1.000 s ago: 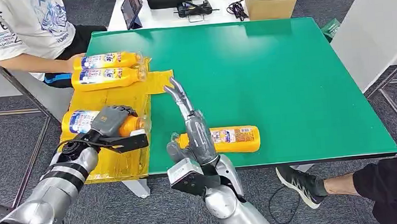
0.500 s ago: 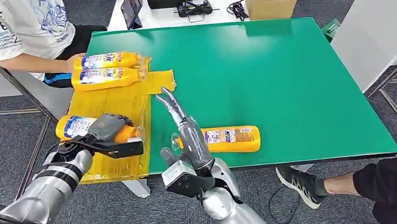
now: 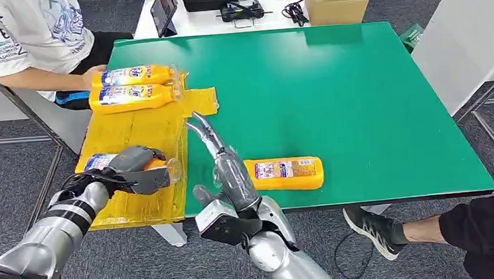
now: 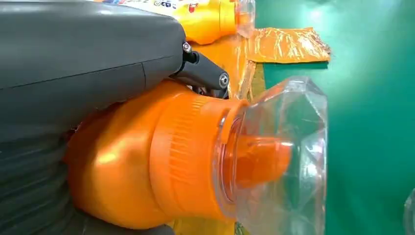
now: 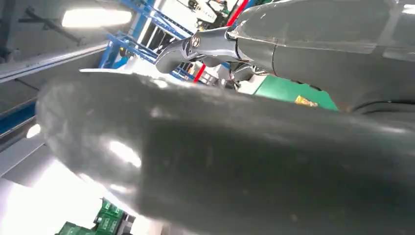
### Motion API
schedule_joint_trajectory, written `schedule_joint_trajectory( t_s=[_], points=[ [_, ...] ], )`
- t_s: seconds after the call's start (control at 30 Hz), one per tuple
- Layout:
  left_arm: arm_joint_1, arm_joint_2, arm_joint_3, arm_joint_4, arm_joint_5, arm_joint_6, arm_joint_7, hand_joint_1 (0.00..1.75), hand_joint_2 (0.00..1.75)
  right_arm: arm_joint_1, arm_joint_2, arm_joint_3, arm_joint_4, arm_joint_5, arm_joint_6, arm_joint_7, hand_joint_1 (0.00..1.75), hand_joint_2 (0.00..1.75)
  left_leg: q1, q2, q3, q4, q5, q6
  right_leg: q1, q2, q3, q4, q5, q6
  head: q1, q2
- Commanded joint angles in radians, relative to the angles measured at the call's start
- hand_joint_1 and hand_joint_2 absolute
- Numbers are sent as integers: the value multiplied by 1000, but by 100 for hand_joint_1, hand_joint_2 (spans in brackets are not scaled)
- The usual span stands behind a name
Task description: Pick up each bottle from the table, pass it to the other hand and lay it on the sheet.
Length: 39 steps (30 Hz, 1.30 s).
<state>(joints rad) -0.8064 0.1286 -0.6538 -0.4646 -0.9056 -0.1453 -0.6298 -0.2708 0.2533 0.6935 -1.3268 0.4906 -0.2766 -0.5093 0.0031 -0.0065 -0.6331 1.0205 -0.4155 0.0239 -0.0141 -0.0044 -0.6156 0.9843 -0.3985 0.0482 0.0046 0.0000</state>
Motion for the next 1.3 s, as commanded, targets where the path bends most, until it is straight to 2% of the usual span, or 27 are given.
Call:
schedule_joint_trajectory(
  t_s=[0.03,0.13,0.17,0.27,0.3,0.33,0.43,0.53,0.63,0.77,0.87,0.93,1.07,1.13,1.17,1.2,1.27,1.3],
  points=[
    [-5,14,-16,47,74,-91,-19,3,175,-55,-24,36,81,-10,3,-8,0,0,0,3,5,-1,-2,-1,0,3,4,-1,-1,-1,0,0],
    [4,19,-20,36,120,-127,-31,0,175,-60,-22,38,95,-12,0,-10,0,0,1,4,10,-2,-3,-2,1,4,9,-2,-2,-3,0,0],
    [11,19,-23,34,138,-136,-35,0,0,-61,-22,39,101,-12,-2,-11,0,0,0,3,5,-1,-1,-1,0,2,4,-1,-1,-1,0,0],
    [24,26,-36,29,171,-160,-45,0,0,-64,-20,41,116,-15,-4,-15,0,0,0,2,4,-1,-1,-1,0,2,3,-1,-1,-1,0,0],
    [26,27,-36,30,171,-160,-45,0,0,-63,-21,41,117,-15,-4,-15,0,0,1,3,11,-1,-4,-2,1,3,10,-1,-4,-3,1,0],
    [31,29,-43,25,173,-161,-54,0,0,-65,-20,41,122,-16,-3,-15,0,0,1,3,6,-1,-2,-2,1,3,5,-1,-1,-2,0,0],
    [41,26,-46,27,173,-156,-52,0,0,-63,-22,41,125,-16,-3,-15,0,0,0,1,4,-1,0,-1,0,2,3,-1,0,-1,1,0],
    [54,17,-48,29,192,-135,-50,0,0,-64,-18,36,143,-18,-4,-13,0,0,0,2,8,-1,-2,-2,0,3,7,-1,-1,-2,0,0],
    [57,14,-49,29,192,-134,-50,0,0,-63,-19,36,144,-18,-5,-13,0,0,0,1,4,-1,0,-1,0,2,3,-1,0,-1,0,0],
    [101,-11,12,13,265,-106,-60,0,0,-59,-18,34,158,-13,-7,-6,0,0,0,2,8,-2,-1,-2,0,2,7,-2,-1,-2,0,0],
    [156,-83,113,-48,309,82,-67,0,0,-49,-17,27,149,-7,-13,-3,0,0,-1,0,5,-2,0,-1,-1,1,4,-1,-1,-1,0,0],
    [157,-100,112,-59,304,91,-49,0,0,-46,-19,26,142,-6,-13,-2,0,0,0,-1,7,-2,0,-1,0,-1,6,-2,-2,-1,0,0],
    [211,-152,259,-217,152,663,-57,0,0,-40,-9,29,128,-3,7,7,0,0,0,-4,4,-1,0,-1,0,-3,4,-1,-2,-1,0,0],
    [228,-165,321,-273,47,843,-42,0,0,-50,-3,44,148,-3,8,12,0,0,1,-2,8,0,-3,-2,1,-2,9,0,-4,-2,0,0],
    [268,-207,475,-378,-82,843,-46,0,0,-52,0,51,162,-4,-1,14,0,0,0,-1,2,0,0,-2,0,-1,2,0,-1,-1,0,0],
    [298,-247,584,-462,-162,843,-67,0,0,-52,1,54,171,-5,-6,13,0,0,0,-1,5,1,-2,-2,1,0,5,0,-2,-2,0,0],
    [325,-309,669,-568,-154,843,-68,0,0,-44,1,57,183,-7,-29,11,0,0,0,-2,2,0,0,-2,0,-2,3,-1,-1,-1,0,0],
    [325,-315,676,-570,-134,843,-68,0,0,-43,0,58,185,-7,-31,11,0,0,1,-1,5,0,-2,-2,1,-1,5,-1,-2,-2,0,0]
  ],
)
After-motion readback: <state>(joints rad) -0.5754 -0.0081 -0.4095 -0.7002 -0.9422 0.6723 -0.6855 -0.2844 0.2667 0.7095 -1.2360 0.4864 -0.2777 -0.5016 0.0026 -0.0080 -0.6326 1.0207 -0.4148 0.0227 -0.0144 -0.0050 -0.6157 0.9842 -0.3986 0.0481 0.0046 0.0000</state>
